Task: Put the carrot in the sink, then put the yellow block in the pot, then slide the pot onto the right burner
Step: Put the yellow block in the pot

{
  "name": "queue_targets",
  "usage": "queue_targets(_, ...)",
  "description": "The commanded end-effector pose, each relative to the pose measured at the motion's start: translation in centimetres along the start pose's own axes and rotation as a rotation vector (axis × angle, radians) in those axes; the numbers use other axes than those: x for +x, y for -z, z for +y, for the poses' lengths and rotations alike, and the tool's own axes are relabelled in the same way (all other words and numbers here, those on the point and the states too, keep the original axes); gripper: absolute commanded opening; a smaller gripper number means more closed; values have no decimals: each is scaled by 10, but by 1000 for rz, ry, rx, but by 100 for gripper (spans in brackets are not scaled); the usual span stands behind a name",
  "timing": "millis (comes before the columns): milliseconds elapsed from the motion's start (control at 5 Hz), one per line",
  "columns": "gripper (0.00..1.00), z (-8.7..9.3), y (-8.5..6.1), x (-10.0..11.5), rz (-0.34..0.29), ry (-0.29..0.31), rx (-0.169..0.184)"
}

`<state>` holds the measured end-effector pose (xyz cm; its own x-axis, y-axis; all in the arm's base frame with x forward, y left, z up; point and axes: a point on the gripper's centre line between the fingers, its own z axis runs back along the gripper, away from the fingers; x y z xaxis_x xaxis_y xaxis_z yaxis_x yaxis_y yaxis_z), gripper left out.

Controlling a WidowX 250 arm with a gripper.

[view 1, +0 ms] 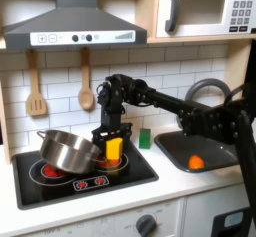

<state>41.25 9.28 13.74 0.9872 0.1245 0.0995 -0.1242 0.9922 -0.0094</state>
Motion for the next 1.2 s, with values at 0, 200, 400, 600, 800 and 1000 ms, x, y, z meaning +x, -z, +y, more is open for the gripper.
queue_targets(0, 0, 1, -2, 0, -6, 2, -6)
queue_targets(200, 0, 1, -10, 4, -20, 5, -18)
queue_targets(400, 0, 5, -18, 4, -26, -11, -44)
queue_targets(600, 0, 12, -24, 5, -37, -23, -59)
queue_targets(800, 0, 8, -32, 8, -50, -25, -75)
queue_targets(1000, 0, 7, -38, 10, -63, -23, -92)
